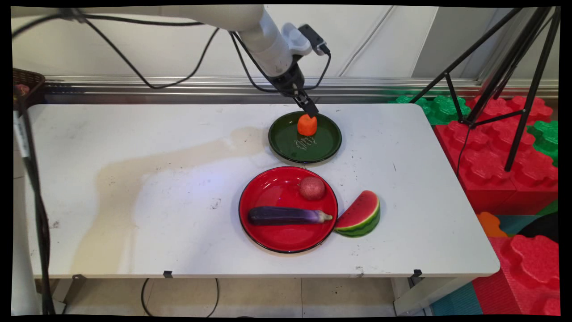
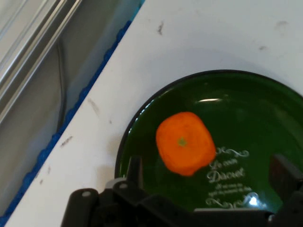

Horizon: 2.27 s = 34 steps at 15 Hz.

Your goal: Pick up the mandarin from the green plate, then place the picked object on the table

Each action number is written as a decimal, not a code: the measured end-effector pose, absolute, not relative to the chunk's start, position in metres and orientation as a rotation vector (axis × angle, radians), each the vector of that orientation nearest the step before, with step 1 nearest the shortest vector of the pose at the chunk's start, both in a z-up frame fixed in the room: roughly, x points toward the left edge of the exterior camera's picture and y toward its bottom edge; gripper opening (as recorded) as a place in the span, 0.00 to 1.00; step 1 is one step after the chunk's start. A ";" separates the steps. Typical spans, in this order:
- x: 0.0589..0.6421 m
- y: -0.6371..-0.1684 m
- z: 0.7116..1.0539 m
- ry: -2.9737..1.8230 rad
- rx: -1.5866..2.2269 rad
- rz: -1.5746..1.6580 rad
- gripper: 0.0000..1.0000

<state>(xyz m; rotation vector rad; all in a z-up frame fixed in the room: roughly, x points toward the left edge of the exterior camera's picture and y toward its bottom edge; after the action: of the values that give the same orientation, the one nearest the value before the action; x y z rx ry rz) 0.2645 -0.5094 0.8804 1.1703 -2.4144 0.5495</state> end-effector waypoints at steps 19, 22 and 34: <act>0.252 -0.565 0.787 -2.379 1.316 0.450 0.00; 0.252 -0.565 0.785 -2.372 1.318 0.455 0.00; 0.255 -0.505 0.883 -2.385 1.163 0.592 0.00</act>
<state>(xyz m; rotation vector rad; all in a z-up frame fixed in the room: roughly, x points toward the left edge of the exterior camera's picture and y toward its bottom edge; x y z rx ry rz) 0.2548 -0.5052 0.8826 1.1625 -2.3852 0.5919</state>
